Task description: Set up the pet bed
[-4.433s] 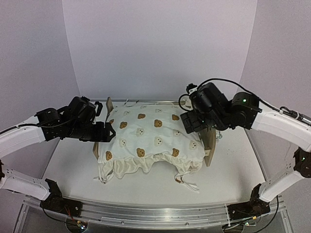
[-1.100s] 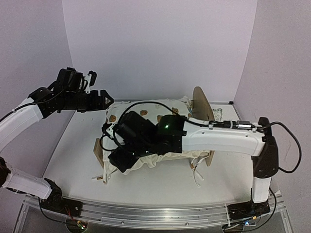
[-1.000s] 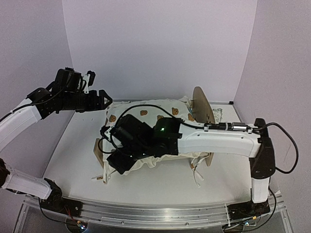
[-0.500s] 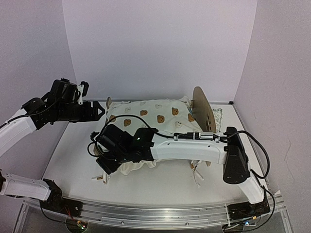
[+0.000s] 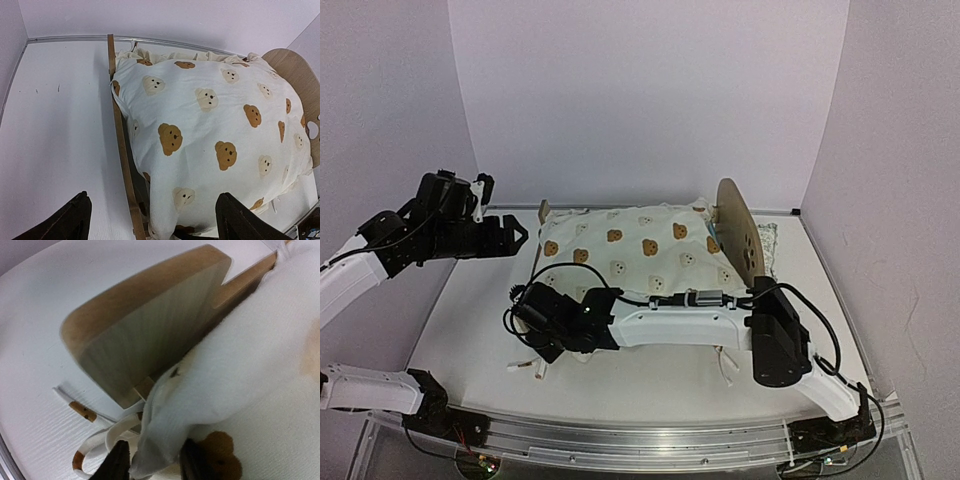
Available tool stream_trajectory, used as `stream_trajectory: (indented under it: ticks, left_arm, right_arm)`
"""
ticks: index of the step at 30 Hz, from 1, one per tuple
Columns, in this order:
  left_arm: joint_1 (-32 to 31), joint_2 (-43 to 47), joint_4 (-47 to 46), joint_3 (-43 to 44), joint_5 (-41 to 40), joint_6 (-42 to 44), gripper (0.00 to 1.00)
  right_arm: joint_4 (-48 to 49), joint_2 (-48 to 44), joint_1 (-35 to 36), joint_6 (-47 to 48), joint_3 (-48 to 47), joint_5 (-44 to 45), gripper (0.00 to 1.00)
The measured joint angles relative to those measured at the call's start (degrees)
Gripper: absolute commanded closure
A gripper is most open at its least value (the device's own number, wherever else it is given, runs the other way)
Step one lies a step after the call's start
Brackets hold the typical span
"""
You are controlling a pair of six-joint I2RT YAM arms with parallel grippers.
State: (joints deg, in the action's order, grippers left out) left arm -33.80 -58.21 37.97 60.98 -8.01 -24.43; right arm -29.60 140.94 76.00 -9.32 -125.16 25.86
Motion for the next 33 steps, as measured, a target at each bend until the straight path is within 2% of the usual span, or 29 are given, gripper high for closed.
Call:
stream_trajectory:
  ticks: [3, 5, 13, 22, 28, 33]
  left_arm:
    - [0.00, 0.08, -0.01, -0.47, 0.05, 0.00, 0.13]
    - [0.00, 0.08, -0.04, -0.74, 0.18, 0.00, 0.13]
    - [0.00, 0.23, -0.04, -0.93, 1.04, 0.08, 0.17]
    - [0.10, 2.24, -3.10, -1.61, 3.07, 2.10, 0.16]
    - [0.22, 2.64, -7.15, -1.39, 8.56, 4.91, 0.17]
    - [0.25, 0.69, -8.51, -2.54, 12.76, 6.76, 0.19]
  right_arm:
    - [0.04, 0.00, 0.06, 0.64, 0.00, 2.21, 0.97]
    - [0.04, 0.00, 0.05, 1.15, 0.01, 3.33, 1.00]
    - [0.23, -1.00, 0.16, 3.83, 1.00, 5.27, 1.00]
    - [-1.29, -8.80, -0.74, 13.37, 1.27, 9.52, 1.00]
    - [-1.95, -11.37, -4.17, 14.88, 2.91, 9.45, 1.00]
    - [-1.22, -14.80, -9.27, 12.57, 5.31, 8.28, 1.00]
